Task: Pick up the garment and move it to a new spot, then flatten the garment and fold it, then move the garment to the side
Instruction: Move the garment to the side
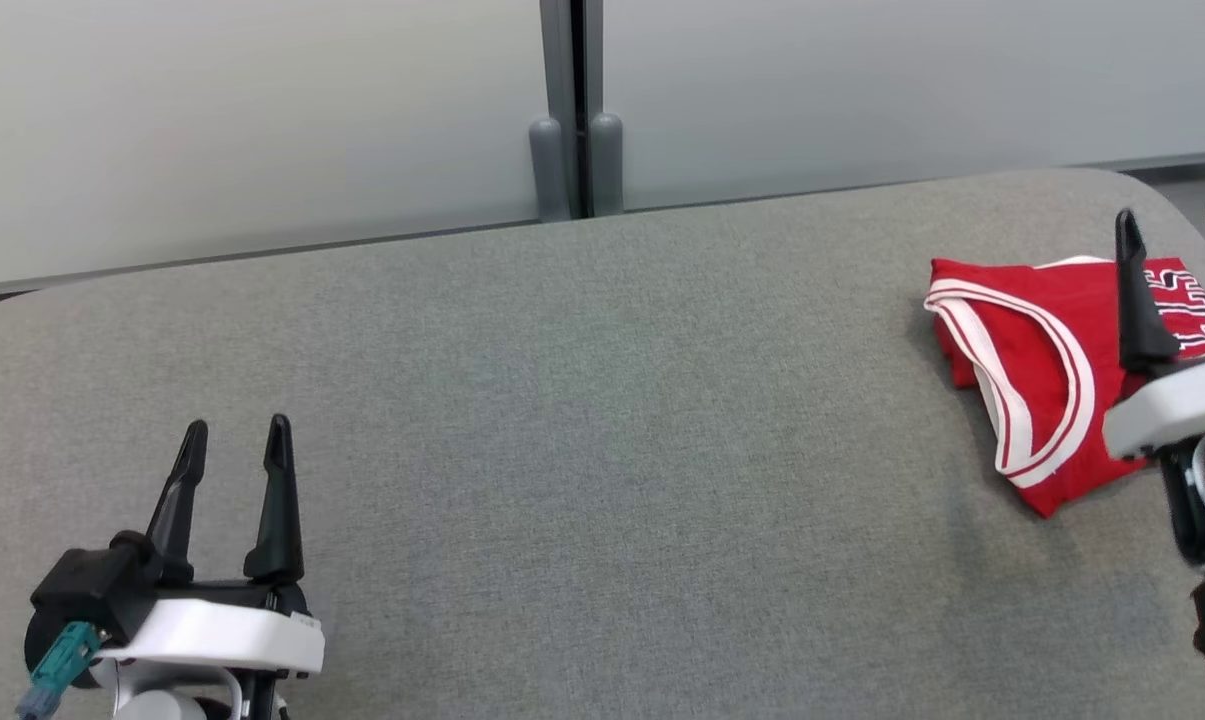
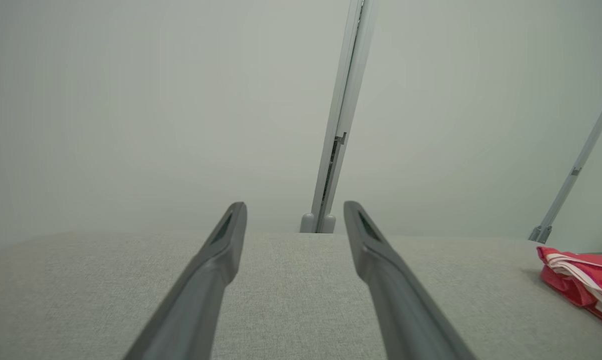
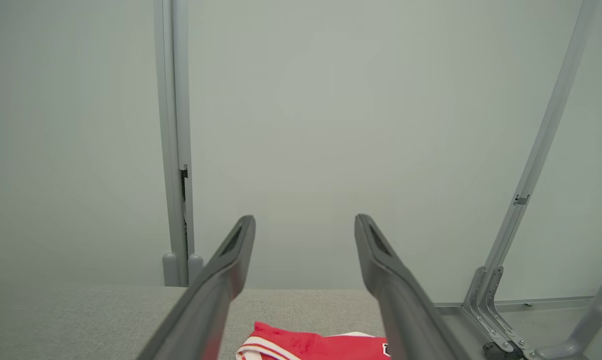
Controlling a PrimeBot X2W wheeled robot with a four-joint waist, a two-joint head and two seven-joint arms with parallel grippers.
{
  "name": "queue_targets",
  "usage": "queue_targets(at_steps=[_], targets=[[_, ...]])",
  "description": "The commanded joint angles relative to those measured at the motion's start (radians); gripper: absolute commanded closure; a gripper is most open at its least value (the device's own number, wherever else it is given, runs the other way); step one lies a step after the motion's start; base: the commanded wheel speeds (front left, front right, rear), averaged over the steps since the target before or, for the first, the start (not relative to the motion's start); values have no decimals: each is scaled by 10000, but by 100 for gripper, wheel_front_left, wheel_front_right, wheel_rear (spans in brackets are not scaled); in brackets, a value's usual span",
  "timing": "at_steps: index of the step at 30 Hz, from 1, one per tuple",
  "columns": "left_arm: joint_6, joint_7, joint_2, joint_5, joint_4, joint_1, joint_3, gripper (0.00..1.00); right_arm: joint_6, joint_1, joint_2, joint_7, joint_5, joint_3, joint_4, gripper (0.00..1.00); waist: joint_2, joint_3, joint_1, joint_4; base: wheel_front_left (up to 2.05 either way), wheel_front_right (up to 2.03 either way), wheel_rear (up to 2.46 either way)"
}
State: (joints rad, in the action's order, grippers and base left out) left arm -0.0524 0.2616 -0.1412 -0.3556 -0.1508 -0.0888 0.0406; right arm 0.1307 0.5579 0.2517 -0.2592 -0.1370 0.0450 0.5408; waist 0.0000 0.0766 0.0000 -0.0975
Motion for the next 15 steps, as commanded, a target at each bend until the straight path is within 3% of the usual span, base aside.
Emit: queue_targets(at_steps=[1, 10, 15], targets=[[-46, 36, 15, -113, 48, 250, -109, 0, 3, -628, -43, 91, -192, -115, -378, 0, 0, -497, 0, 331, 0, 0, 0], [-109, 40, 318, -135, 221, 1216, -386, 0, 3, -3467, -530, 331, -751, -21, -2750, 0, 0, -1085, 0, 777, 0, 0, 0], [-193, 40, 477, 25, 189, 1432, -448, 0, 3, -4341, -655, 291, -1055, -267, -3260, 0, 0, -1127, 0, 837, 0, 0, 0]])
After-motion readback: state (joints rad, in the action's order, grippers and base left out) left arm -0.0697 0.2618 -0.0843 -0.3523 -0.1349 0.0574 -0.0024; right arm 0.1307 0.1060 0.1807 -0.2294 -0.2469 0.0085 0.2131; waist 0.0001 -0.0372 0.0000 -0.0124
